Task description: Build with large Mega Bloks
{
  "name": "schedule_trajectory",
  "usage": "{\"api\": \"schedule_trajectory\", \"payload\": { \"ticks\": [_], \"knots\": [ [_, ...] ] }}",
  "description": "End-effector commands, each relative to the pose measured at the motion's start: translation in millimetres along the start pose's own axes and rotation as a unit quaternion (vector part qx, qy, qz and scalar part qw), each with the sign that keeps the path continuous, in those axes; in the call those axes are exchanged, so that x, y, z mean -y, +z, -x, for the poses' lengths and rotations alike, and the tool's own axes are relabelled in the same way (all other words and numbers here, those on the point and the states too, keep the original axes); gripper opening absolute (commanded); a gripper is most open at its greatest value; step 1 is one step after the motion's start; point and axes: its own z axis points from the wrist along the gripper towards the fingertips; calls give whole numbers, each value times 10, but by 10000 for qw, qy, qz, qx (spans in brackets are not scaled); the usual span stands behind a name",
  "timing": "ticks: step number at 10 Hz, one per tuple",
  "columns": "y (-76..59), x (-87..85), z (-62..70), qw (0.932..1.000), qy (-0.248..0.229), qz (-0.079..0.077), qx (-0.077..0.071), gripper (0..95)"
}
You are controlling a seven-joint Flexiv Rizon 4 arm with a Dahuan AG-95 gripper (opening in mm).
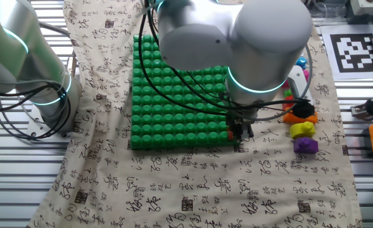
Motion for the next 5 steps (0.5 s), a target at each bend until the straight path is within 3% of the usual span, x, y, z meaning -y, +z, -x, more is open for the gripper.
{"api": "schedule_trajectory", "payload": {
  "ticks": [1,5],
  "knots": [
    [32,12,2,10000,9,-44,16,0],
    [49,29,90,9999,75,-65,33,0]
  ]
}}
